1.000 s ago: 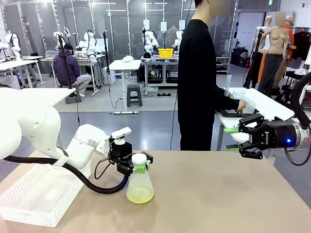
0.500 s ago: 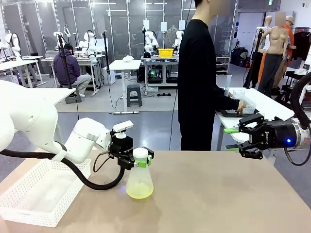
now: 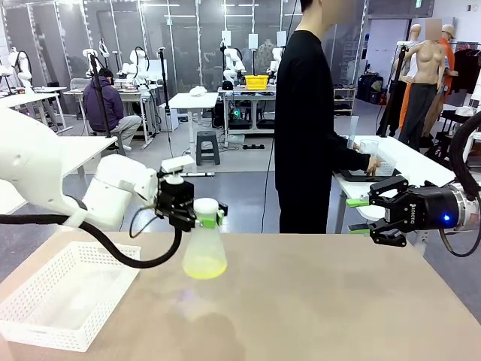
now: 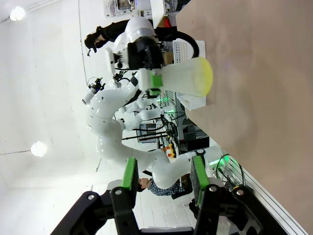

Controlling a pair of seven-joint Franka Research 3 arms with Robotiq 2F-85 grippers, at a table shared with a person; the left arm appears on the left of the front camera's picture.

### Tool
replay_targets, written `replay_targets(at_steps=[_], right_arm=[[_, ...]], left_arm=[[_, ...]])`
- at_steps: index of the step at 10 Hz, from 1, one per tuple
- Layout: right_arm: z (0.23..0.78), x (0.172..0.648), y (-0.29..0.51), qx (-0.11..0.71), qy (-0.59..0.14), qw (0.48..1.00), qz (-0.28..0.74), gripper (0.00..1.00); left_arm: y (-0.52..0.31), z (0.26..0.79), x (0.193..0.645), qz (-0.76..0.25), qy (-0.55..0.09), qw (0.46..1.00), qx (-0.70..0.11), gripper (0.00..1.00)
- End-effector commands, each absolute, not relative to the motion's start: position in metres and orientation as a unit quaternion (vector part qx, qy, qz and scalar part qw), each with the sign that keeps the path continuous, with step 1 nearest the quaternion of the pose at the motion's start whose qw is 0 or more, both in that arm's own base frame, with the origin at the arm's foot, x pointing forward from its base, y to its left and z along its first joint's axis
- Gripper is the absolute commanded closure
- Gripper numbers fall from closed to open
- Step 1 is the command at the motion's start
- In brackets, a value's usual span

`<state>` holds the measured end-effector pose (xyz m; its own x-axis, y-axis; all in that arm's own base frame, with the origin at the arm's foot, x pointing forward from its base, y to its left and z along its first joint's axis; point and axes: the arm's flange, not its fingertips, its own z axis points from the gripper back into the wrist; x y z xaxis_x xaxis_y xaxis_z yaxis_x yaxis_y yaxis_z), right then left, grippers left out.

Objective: Prepare the solutions needed for the experiment.
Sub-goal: When the human places the Big flask in the center of the table, pick up the Big flask and place it in the left Organizing basket.

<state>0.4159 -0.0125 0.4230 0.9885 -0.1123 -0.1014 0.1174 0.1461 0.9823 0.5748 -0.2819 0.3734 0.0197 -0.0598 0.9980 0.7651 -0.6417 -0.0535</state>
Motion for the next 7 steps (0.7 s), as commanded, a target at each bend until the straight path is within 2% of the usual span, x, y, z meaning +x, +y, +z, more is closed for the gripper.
replay_targets(at_steps=[1, 5, 7], right_arm=[[0.424, 0.416, -0.012, 0.648, -0.004, 0.758, -0.077, 0.44], [0.424, 0.416, -0.012, 0.648, -0.004, 0.758, -0.077, 0.44], [0.424, 0.416, -0.012, 0.648, -0.004, 0.758, -0.077, 0.44]], left_arm=[[-0.253, 0.419, 0.57, -0.622, -0.295, 0.317, -0.653, 0.92], [-0.17, 0.489, 0.565, -0.619, -0.347, 0.346, -0.613, 0.92], [-0.12, 0.507, 0.557, -0.628, -0.401, 0.363, -0.56, 0.92]])
